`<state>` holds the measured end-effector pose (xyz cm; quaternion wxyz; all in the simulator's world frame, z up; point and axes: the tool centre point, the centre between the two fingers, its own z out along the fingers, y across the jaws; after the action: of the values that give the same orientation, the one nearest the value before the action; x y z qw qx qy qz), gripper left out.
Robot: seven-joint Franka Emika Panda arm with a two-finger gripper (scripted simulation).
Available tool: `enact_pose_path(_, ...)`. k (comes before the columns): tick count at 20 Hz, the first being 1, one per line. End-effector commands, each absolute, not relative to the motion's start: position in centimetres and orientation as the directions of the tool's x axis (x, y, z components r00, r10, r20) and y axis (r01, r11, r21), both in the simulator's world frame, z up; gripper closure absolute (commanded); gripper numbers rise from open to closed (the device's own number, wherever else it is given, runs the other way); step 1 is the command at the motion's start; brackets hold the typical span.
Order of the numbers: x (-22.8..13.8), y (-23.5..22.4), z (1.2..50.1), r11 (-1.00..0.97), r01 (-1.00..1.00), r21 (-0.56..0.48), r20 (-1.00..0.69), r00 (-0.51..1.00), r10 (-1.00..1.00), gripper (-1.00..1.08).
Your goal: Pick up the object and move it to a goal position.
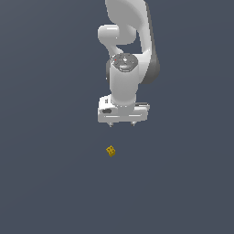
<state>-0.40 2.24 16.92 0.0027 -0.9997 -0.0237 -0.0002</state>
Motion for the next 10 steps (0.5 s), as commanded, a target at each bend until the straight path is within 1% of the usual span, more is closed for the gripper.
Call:
enact_pose_path(1,-0.4,2.24,16.92,-0.999,0.047,-0.005,0.001,0.999,0.047,-0.92)
enact_pose_path(10,-0.7,2.81,17.79,-0.999,0.034,-0.019,-0.012,0.999,0.034,-0.92)
